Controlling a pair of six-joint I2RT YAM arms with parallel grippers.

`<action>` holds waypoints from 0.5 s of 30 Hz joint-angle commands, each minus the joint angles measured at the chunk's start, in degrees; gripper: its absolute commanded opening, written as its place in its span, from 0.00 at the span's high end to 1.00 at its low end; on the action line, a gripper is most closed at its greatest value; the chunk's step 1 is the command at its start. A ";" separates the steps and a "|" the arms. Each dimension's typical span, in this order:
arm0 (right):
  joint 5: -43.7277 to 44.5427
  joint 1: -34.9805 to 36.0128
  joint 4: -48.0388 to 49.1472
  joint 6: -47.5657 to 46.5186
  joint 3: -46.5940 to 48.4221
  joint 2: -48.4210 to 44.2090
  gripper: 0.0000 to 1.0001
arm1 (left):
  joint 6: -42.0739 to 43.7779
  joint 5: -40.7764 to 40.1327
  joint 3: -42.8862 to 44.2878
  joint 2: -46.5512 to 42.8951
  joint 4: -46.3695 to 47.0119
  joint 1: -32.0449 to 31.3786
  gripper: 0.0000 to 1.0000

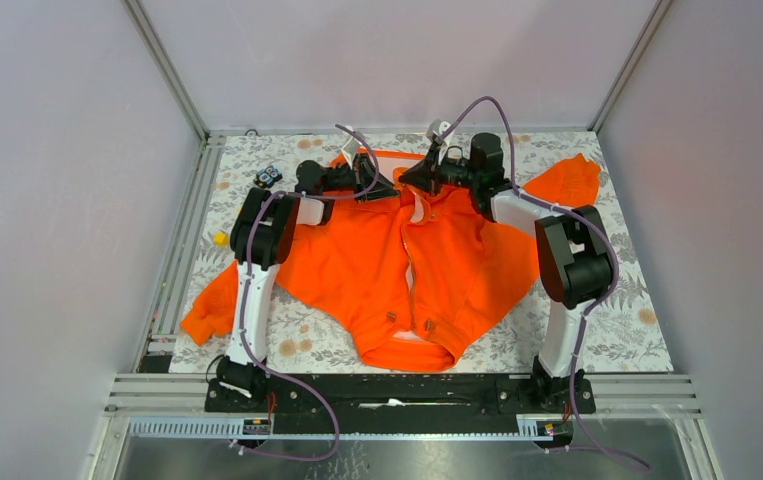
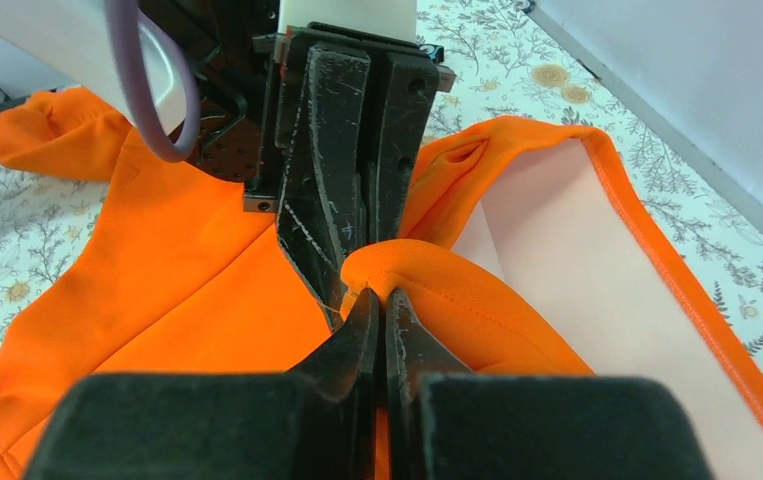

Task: Zip up the jacket

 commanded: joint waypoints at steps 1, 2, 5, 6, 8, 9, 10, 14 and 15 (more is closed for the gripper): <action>-7.27 1.47 9.61 8.23 0.93 3.00 1.00 | 1.95 -2.91 -0.92 -2.64 6.00 -1.31 1.00; -7.08 1.49 9.96 8.45 0.87 3.13 1.00 | 3.14 -3.62 -2.31 -3.52 6.00 -1.18 1.00; -7.04 1.16 10.25 8.59 0.81 3.45 1.00 | 6.33 -6.31 -6.76 -6.77 6.05 -0.18 0.96; -7.04 1.00 10.62 8.87 0.74 3.62 1.00 | 7.38 -7.08 -8.08 -7.81 6.09 0.22 0.90; -7.60 0.66 12.74 10.49 0.48 4.09 1.00 | 9.97 -8.97 -11.66 -10.41 6.16 0.88 0.75; -7.91 0.54 13.72 11.30 0.34 4.32 1.00 | 11.44 -9.77 -13.50 -11.67 6.17 1.16 0.69; -8.13 0.44 14.50 11.86 0.27 4.43 1.00 | 12.52 -10.54 -15.24 -13.06 6.18 1.50 0.64; -8.35 0.34 15.12 12.20 0.18 4.53 1.00 | 15.08 -12.71 -21.33 -18.35 6.35 2.81 0.52; -8.36 0.34 15.60 12.55 0.05 4.58 1.00 | 15.21 -12.94 -22.72 -19.88 6.35 3.09 0.49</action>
